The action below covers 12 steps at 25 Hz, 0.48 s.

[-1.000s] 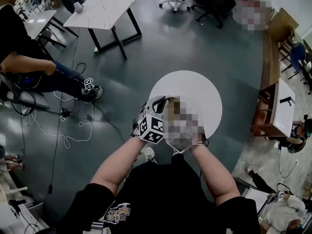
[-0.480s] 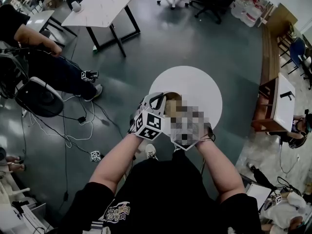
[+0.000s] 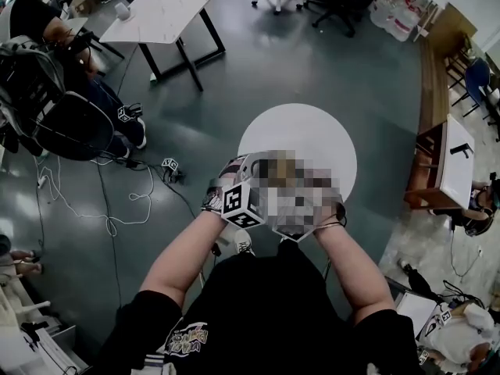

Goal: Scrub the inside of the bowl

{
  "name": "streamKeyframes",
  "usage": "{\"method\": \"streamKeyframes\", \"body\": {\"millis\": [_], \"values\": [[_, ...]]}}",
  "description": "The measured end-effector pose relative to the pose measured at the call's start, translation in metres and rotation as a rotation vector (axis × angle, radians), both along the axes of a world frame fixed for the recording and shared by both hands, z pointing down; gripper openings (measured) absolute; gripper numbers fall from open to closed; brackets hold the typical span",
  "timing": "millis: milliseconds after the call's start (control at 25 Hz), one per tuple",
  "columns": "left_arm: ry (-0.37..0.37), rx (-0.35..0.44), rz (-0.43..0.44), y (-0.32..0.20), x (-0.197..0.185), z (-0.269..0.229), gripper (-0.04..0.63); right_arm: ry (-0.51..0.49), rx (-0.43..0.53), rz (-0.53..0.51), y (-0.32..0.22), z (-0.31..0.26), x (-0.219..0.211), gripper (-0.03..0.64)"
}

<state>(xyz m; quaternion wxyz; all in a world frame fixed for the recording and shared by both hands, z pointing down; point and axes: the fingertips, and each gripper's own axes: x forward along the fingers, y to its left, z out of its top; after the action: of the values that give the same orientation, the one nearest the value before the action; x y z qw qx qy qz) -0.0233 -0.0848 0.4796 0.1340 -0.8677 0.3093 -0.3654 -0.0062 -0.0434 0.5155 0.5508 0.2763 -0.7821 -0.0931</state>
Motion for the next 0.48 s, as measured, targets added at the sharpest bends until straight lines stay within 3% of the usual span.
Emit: {"method": "streamKeyframes", "body": {"millis": [80,160,320,480], "values": [[-0.079,0.059,0.081,0.006,0.008,-0.002,0.023,0.035,0.029,-0.029,0.002,0.000,-0.001,0.206],[-0.110,0.082,0.119,0.009,0.012,-0.003,0.023,0.032,0.032,-0.026,0.003,0.000,0.000,0.206],[-0.076,0.077,0.104,0.010,0.014,-0.005,0.023,-0.007,0.009,0.017,0.004,0.001,0.004,0.205],[0.026,0.044,0.027,0.008,0.013,-0.010,0.023,-0.073,-0.046,0.091,0.006,0.006,0.010,0.205]]}}
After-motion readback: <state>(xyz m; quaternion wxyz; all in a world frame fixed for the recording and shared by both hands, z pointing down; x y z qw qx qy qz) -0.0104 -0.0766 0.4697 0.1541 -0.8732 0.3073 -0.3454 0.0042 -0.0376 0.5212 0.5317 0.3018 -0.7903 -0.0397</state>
